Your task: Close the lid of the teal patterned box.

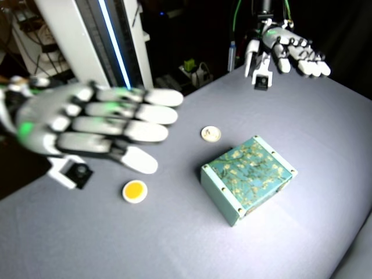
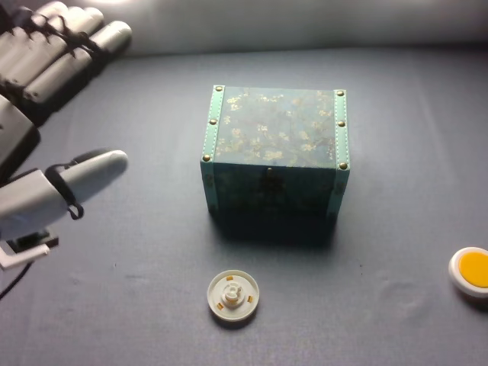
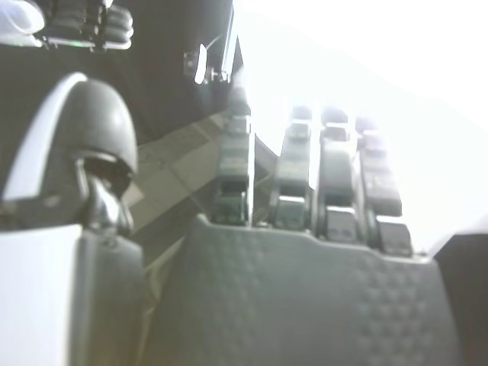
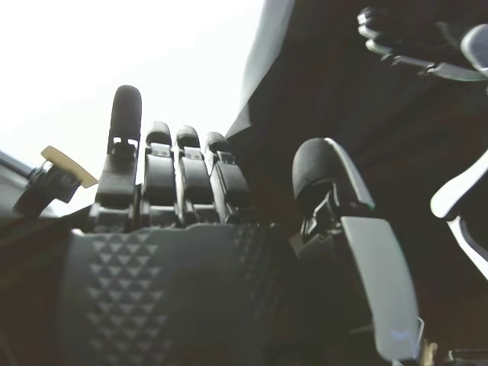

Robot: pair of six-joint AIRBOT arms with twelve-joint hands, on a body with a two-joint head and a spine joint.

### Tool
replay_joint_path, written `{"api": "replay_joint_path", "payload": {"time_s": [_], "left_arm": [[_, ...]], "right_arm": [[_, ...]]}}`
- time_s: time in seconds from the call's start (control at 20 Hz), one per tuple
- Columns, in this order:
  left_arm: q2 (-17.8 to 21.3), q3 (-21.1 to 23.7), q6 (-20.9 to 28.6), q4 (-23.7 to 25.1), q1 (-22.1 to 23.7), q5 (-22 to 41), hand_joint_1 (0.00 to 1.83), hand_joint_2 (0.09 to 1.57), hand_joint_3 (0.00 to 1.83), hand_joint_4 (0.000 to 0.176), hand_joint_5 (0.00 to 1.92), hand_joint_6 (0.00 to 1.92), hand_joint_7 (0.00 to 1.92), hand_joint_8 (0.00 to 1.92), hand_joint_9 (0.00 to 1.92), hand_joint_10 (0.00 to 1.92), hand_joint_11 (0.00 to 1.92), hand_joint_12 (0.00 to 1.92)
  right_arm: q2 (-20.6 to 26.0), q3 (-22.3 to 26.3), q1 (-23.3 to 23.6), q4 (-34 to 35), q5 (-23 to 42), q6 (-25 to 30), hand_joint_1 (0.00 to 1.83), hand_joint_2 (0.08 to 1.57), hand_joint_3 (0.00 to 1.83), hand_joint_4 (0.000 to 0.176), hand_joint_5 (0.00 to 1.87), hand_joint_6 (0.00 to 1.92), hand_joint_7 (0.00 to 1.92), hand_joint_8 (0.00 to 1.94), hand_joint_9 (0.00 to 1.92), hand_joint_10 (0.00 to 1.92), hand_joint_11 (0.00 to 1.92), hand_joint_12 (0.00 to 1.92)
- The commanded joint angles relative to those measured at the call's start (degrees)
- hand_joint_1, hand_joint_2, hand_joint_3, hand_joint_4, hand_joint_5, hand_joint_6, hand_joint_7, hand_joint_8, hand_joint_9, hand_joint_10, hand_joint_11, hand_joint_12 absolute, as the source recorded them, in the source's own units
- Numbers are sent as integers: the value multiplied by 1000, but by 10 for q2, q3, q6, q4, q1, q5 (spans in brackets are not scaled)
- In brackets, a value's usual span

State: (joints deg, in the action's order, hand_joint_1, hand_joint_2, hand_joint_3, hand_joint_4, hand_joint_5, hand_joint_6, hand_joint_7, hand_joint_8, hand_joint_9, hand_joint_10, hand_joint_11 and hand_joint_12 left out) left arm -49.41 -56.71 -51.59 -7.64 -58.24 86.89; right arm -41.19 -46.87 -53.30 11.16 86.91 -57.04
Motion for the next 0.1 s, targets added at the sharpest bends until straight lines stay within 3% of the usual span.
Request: {"api": "replay_joint_path", "payload": {"time_s": [0.0,0.05], "left_arm": [[7,3,0,-6,0,94,468,1343,0,140,0,0,0,0,0,0,0,0],[10,5,-2,-7,-4,107,602,1403,9,109,0,0,0,0,0,0,0,0]], "right_arm": [[5,2,1,-2,86,-1,121,1381,0,0,0,0,0,0,0,0,0,5],[8,5,-4,-2,97,-2,154,1411,0,0,0,0,0,0,0,0,0,0]]}}
